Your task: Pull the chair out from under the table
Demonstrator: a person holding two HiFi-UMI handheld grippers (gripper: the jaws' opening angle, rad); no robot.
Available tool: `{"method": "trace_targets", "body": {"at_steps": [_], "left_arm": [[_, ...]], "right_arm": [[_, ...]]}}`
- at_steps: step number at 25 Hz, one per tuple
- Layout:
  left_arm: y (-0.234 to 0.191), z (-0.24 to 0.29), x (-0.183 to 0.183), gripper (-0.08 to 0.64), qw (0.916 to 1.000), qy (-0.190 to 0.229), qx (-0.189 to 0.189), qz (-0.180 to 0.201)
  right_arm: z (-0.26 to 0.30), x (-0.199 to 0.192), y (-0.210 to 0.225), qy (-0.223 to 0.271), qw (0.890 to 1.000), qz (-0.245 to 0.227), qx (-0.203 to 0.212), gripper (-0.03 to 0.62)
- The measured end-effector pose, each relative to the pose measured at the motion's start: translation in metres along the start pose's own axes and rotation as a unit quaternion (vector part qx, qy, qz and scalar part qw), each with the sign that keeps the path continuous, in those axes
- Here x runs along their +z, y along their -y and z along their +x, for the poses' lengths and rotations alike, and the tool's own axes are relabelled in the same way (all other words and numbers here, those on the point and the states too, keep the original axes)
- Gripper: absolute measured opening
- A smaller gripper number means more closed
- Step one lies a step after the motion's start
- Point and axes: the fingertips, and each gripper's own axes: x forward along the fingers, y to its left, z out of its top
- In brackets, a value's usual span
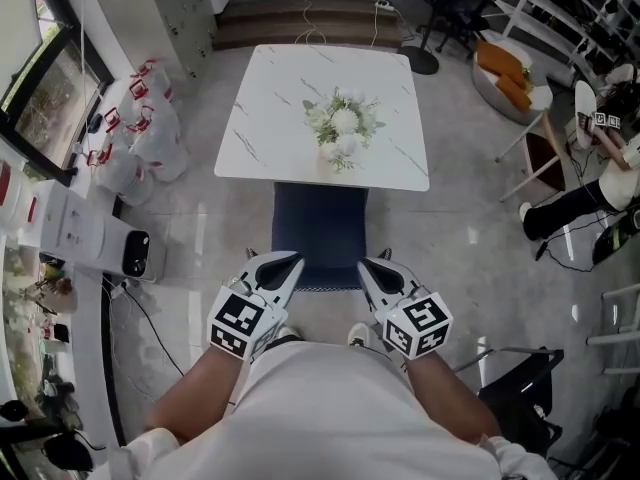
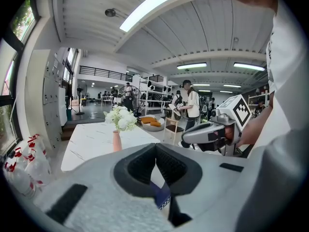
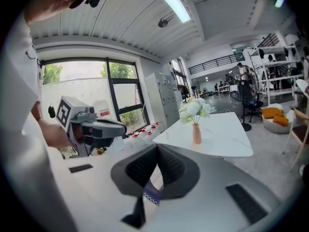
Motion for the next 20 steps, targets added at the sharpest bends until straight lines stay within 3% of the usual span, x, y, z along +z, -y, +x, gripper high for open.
{"method": "trace_targets", "body": {"at_steps": [20], "left_arm": [[-0.0069,0.0010,-0.0105,0.092,0.9998,-0.021,-0.003,0.002]], "right_arm": [[0.0067,0.0026,0.0005,-0.004,1.000,-0.017,-0.008,0.103]]}}
